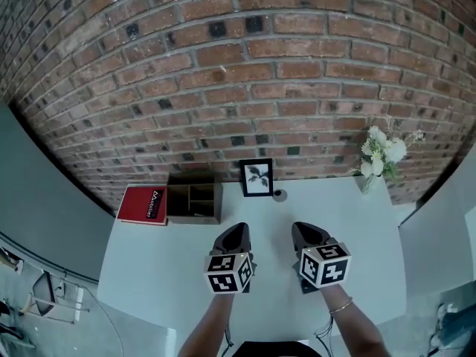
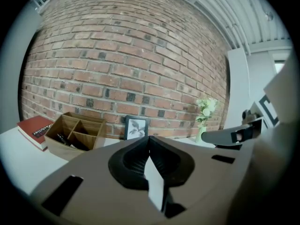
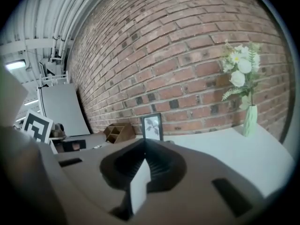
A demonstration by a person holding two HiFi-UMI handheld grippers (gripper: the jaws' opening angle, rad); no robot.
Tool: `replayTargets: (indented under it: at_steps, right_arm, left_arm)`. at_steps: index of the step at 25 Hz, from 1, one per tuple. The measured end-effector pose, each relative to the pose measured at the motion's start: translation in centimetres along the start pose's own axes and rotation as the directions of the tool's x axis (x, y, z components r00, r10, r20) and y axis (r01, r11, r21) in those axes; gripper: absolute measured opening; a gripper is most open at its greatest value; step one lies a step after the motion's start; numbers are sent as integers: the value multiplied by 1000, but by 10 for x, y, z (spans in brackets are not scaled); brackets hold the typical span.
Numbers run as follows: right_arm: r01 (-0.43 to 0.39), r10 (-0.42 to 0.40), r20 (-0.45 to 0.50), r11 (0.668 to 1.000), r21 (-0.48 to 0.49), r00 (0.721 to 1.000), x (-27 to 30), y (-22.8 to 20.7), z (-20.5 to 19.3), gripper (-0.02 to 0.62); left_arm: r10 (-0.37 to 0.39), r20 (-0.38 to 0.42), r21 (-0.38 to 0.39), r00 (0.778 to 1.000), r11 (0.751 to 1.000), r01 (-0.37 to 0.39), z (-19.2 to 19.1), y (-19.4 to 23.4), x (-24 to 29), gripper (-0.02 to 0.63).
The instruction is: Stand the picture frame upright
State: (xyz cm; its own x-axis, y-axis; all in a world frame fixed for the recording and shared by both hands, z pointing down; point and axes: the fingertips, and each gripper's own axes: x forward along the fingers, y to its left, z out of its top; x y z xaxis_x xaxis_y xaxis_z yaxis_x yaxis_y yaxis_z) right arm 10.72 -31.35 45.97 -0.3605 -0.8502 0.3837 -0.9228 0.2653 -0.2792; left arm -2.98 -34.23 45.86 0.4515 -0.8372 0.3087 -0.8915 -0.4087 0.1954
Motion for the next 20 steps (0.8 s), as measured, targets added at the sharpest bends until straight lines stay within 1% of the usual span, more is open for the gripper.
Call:
replayTargets:
  at_steps: [4,8,14,20]
  right_arm:
    - [-5,5,11,1000,22,1000,-28,7,-7,3]
    - [2,-2,25,1000,12,1000,-51,16,-13,3]
    - [6,-6,44,1000,2,999,-77,30,-16,3]
    - [8,-9,53,1000,5,999,-90,37,-19,3]
  left_arm:
    - [-5,2,15,1000,1000,5,-6,-13,-26,-6]
    - [-4,13,24,1000,1000,4,-8,-20,-49,-6]
    - [13,24,12,1000,1000,-13,-11,-18,-76,-6]
    - [11,30,14,999,1000,-11,-10,-16,-89,-6]
